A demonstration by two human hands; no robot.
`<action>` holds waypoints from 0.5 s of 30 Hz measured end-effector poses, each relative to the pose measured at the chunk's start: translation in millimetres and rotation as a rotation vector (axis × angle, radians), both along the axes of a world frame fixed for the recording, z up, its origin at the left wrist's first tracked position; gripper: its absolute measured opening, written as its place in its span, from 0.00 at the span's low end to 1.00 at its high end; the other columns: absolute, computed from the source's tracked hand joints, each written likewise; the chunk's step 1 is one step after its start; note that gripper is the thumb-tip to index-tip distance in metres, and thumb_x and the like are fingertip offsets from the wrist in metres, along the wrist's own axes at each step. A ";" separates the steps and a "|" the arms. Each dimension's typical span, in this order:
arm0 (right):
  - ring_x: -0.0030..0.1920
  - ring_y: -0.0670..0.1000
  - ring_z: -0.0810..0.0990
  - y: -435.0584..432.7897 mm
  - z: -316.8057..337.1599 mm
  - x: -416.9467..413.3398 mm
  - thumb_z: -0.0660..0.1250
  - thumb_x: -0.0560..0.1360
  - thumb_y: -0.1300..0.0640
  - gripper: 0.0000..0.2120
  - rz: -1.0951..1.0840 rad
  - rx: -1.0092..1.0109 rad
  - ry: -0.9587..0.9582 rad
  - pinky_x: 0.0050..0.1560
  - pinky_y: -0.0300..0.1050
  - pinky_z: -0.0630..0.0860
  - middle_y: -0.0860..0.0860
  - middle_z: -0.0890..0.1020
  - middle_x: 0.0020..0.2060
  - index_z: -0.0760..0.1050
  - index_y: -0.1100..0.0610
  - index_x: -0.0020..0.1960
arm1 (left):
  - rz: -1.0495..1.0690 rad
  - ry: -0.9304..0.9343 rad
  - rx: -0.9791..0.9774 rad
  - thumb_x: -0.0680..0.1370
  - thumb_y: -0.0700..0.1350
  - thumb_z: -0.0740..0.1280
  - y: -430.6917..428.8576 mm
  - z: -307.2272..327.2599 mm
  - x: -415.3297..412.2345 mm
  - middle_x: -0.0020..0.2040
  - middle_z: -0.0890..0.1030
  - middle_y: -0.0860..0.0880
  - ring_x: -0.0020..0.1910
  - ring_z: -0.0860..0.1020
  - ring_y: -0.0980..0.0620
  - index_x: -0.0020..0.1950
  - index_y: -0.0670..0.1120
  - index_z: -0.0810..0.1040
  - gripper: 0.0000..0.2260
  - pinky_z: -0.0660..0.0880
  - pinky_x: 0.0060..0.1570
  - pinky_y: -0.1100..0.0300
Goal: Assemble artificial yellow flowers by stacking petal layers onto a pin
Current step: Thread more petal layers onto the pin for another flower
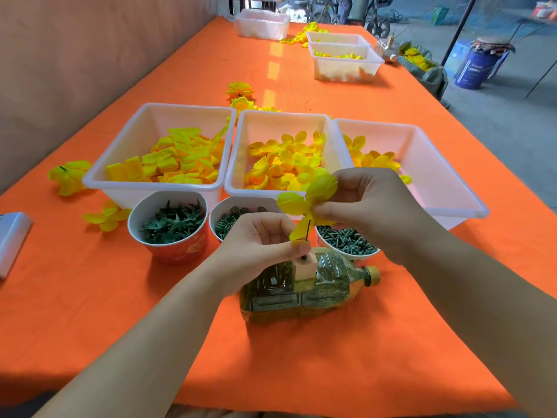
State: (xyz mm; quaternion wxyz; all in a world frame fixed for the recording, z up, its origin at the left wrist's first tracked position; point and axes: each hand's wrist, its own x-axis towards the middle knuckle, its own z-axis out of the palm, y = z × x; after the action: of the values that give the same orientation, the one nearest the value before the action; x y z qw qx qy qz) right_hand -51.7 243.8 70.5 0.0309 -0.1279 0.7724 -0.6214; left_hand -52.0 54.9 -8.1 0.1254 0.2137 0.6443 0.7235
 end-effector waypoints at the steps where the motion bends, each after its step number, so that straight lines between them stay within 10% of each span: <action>1: 0.36 0.44 0.84 2.0 -1.8 -0.8 0.72 0.71 0.72 0.10 -0.021 0.028 0.005 0.34 0.33 0.76 0.51 0.86 0.34 0.83 0.58 0.44 | -0.002 0.002 0.003 0.74 0.38 0.73 -0.1 0.1 0.1 0.40 0.85 0.42 0.41 0.84 0.47 0.42 0.39 0.82 0.03 0.78 0.46 0.59; 15: 0.42 0.48 0.83 0.0 -11.2 11.5 0.73 0.73 0.59 0.01 -0.052 0.265 0.434 0.41 0.52 0.79 0.48 0.85 0.40 0.83 0.54 0.44 | 0.059 -0.008 -0.025 0.72 0.38 0.75 2.2 2.2 1.0 0.37 0.85 0.46 0.38 0.83 0.49 0.38 0.47 0.83 0.05 0.77 0.44 0.62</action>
State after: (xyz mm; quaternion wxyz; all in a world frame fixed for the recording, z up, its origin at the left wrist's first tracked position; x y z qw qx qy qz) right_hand -40.2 243.8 59.3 -0.1349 -0.2331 0.8388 -0.4732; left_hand -51.0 57.1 -5.9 0.1095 0.1903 0.6587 0.7197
